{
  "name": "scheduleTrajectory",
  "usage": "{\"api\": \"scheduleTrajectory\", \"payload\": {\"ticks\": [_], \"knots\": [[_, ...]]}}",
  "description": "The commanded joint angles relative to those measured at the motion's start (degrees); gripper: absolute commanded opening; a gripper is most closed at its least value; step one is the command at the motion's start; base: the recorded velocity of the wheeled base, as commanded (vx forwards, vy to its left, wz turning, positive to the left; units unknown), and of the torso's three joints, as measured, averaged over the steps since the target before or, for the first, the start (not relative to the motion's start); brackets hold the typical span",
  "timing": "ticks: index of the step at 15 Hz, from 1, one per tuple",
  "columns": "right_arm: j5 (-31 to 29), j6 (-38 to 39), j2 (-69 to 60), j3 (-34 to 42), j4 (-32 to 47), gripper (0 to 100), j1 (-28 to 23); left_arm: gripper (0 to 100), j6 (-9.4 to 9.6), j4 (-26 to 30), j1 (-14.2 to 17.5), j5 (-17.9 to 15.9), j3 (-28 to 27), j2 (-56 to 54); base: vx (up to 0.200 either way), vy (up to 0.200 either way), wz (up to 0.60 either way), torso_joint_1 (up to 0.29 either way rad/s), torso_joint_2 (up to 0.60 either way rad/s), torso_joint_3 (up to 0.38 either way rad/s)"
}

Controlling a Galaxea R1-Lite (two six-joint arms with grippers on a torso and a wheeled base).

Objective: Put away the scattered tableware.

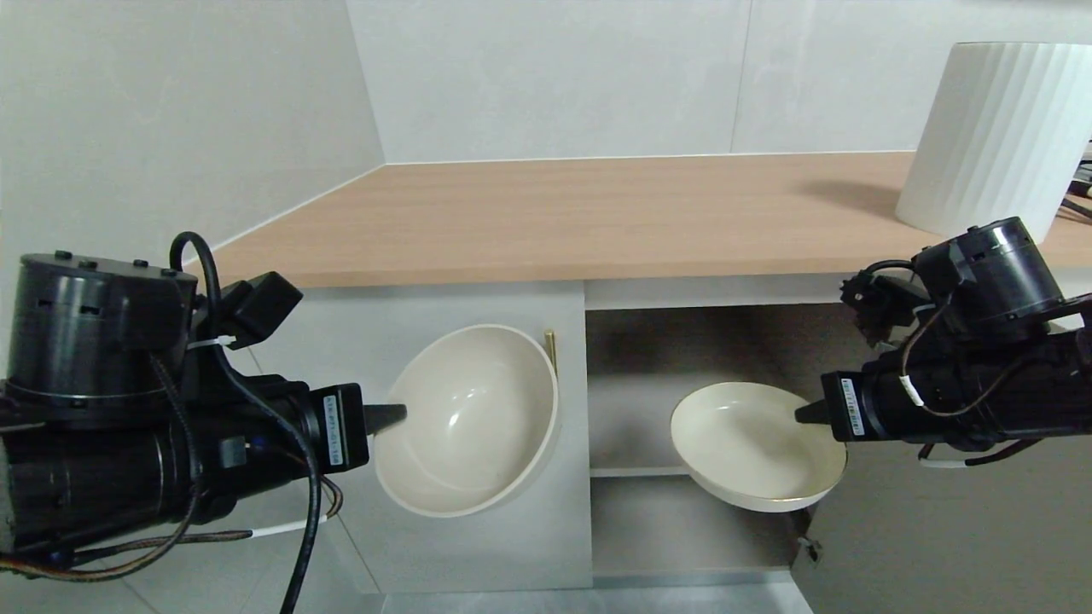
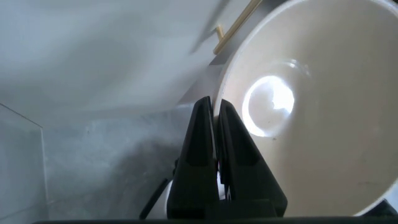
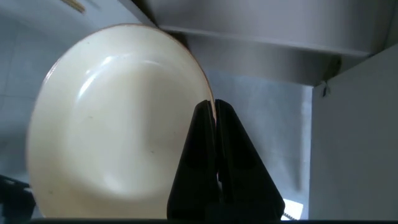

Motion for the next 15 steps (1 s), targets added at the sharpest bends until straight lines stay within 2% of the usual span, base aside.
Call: {"api": "scheduleTrajectory", "payload": {"ticks": [1,5,10,12,15], "knots": [[0.02,-0.01,0.13,0.00,-0.03,0,0.01,0,-0.02,-0.04,-0.01,0.01,-0.03,0.08,0.000,0.000,0.00,-0.027,0.15,0.110],[0.02,-0.01,2.06,-0.18,-0.03,0,0.01,0,-0.02,-0.04,-0.01,0.01,-0.03,0.52,0.000,0.000,0.00,-0.004,0.02,0.012],[-1.30,0.16,15.86,-0.26,-5.48,0,0.10,0,0.07,-0.04,-0.01,0.01,-0.03,0.52,0.000,0.000,0.00,0.000,0.00,0.000],[-2.18,0.87,24.03,-0.44,-11.19,0,0.01,0,-0.02,-0.04,-0.01,0.01,-0.03,0.52,0.000,0.000,0.00,0.000,0.00,0.000],[-8.95,2.98,34.93,-0.53,-22.53,0,-1.30,0,-0.02,-0.04,-0.01,0.01,-0.03,0.60,0.000,0.000,0.00,0.000,0.00,0.000]]}}
